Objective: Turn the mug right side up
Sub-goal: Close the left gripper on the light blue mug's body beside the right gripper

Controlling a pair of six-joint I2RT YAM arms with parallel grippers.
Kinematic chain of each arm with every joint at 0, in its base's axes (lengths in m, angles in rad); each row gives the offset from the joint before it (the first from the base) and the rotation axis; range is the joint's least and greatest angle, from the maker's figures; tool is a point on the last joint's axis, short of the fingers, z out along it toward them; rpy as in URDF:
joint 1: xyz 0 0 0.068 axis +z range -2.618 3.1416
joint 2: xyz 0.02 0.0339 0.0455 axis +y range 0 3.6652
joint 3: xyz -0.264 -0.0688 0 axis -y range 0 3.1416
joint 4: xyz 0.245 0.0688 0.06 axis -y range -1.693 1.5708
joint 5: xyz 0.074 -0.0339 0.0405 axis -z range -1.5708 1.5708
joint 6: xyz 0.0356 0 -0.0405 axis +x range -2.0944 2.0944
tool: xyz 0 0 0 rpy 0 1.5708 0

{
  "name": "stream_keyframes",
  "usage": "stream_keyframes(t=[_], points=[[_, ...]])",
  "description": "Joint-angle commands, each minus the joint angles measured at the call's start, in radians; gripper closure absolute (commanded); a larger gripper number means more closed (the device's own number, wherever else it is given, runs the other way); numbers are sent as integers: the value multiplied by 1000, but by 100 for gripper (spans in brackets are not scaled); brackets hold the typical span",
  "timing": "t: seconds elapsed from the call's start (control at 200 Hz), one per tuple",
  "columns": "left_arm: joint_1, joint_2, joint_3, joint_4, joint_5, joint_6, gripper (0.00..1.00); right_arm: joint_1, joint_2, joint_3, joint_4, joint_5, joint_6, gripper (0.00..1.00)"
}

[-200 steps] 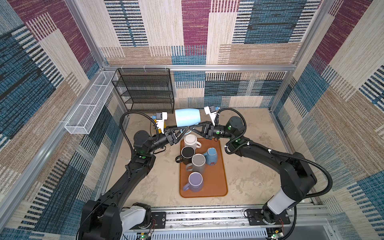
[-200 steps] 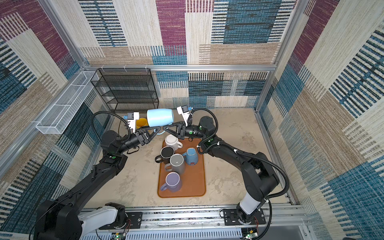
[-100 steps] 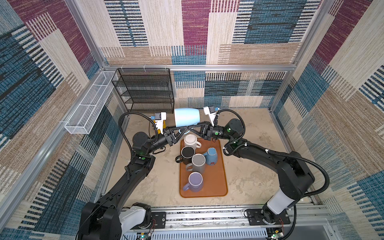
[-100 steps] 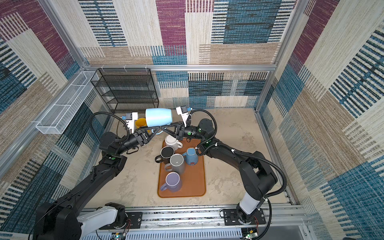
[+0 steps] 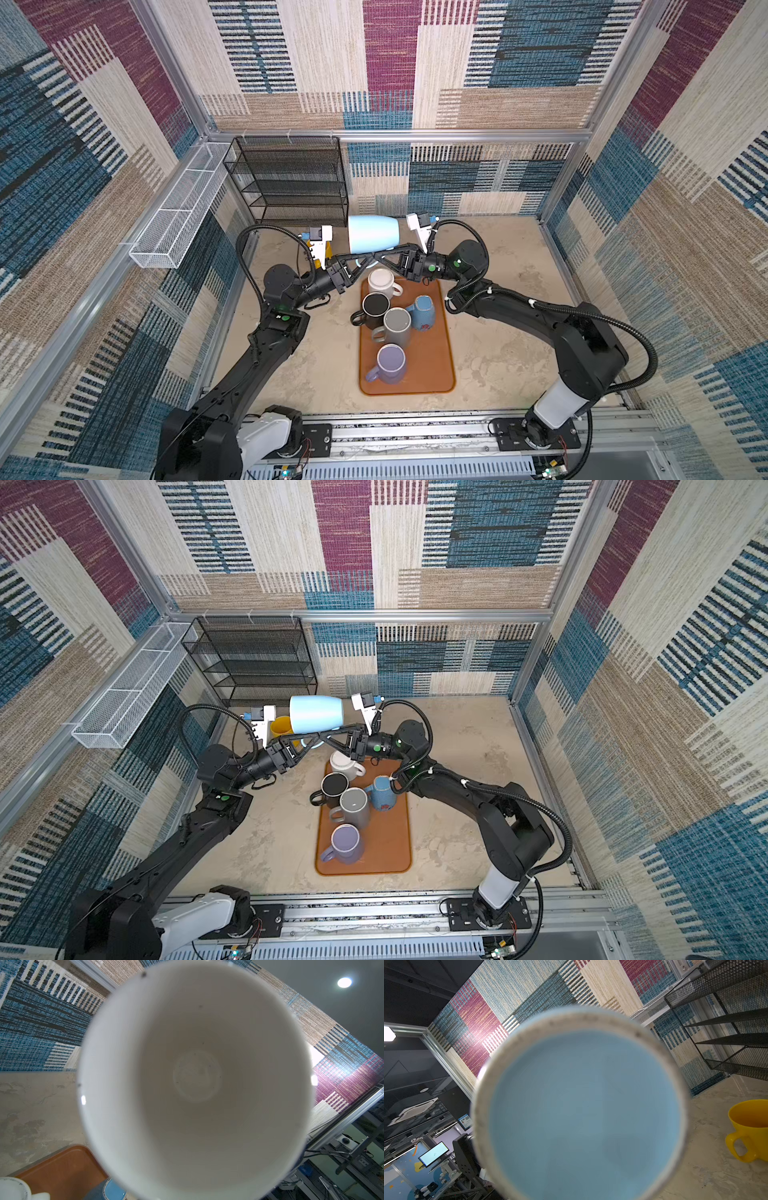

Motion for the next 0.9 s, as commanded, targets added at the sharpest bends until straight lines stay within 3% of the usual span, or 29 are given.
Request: stream_keyframes(t=[0.0, 0.145, 0.366, 0.471, 0.892], points=[[0, -14, 3, 54, -29, 18, 93, 12, 7, -9, 8, -42, -12, 100], [0, -21, 1, 47, -32, 25, 100, 20, 9, -13, 6, -40, -12, 100], [0, -41, 0, 11, -40, 44, 100, 22, 14, 1, -27, -39, -19, 100], [1, -47, -5, 28, -27, 43, 100, 22, 17, 10, -55, -30, -30, 90], [0, -66, -23, 62, -9, 45, 100, 22, 9, 27, -113, -21, -69, 79]])
